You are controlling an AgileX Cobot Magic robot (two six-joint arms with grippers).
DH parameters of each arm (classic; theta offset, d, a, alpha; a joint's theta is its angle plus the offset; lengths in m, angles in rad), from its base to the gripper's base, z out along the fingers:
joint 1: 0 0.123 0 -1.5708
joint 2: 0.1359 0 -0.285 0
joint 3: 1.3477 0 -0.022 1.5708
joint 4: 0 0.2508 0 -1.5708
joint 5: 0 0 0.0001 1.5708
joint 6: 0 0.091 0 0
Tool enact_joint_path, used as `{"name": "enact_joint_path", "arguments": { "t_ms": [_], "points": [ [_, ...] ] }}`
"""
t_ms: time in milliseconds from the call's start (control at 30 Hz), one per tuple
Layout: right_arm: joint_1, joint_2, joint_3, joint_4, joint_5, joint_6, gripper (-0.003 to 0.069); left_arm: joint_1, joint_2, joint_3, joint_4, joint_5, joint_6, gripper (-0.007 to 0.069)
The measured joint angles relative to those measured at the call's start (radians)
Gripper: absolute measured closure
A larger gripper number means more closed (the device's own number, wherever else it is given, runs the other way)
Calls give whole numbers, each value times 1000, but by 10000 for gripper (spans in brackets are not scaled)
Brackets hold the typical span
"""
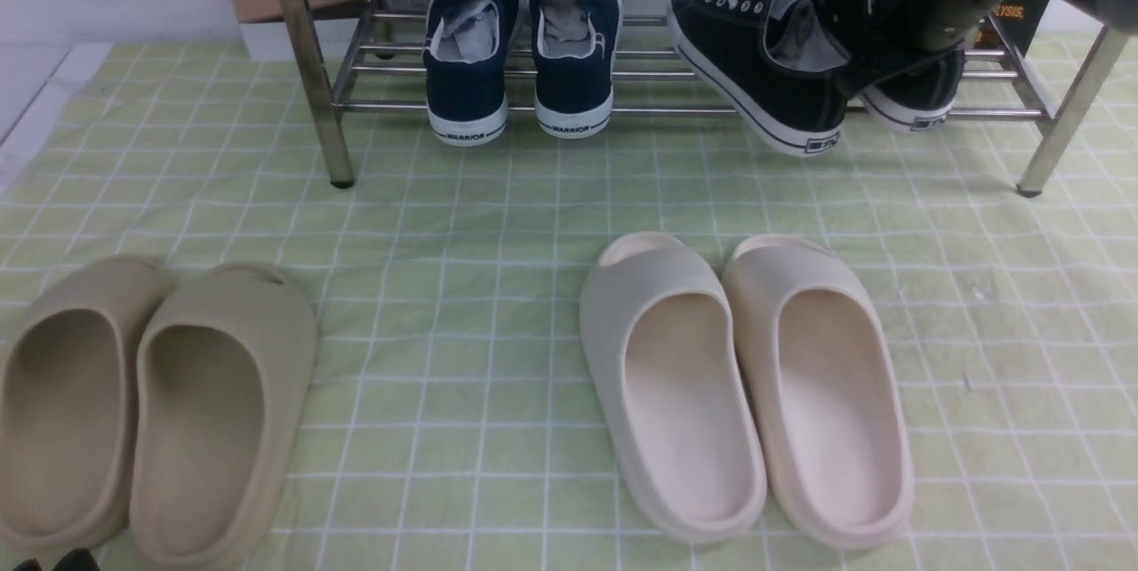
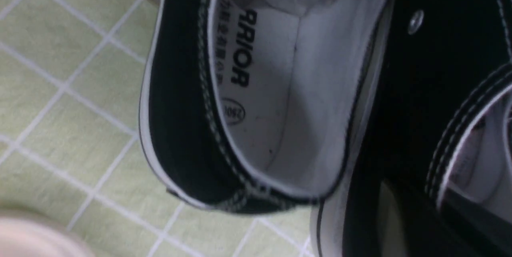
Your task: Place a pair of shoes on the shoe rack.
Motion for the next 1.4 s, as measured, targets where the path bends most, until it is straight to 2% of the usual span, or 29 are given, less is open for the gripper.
{"name": "enact_joint_path", "arguments": {
  "t_ms": [300,533,633,667,700,733,833,867,900,1000,1133,1233,1267,1300,1400],
  "points": [
    [1,41,0,4,-36,129,644,0,0,0,0,0,0,386],
    [1,41,0,2,-66,138,623,0,0,0,0,0,0,386],
    [1,41,0,-3,-75,139,571,0,0,0,0,0,0,386],
    [1,37,-2,-8,-87,139,513,0,0,0,0,0,0,386],
    [1,37,-2,-8,-87,139,513,0,0,0,0,0,0,386],
    [1,24,-6,-8,-78,140,444,0,0,0,0,0,0,386],
    [3,-13,-10,-10,-11,140,335,0,0,0,0,0,0,386],
    [3,-17,-10,-10,-4,140,329,0,0,0,0,0,0,386],
    [3,-45,-10,-1,52,140,292,0,0,0,0,0,0,386],
    [3,-96,-10,12,157,140,273,0,0,0,0,0,0,386],
    [3,-184,-10,31,287,140,329,0,0,0,0,0,0,386],
    [3,-272,-10,64,368,143,443,0,0,0,0,0,0,386],
    [3,-278,-10,68,373,143,452,0,0,0,0,0,0,386],
    [3,-331,-10,106,413,143,517,0,0,0,0,0,0,386],
    [3,-432,13,192,439,143,625,0,0,0,0,0,0,386]
  ]
}}
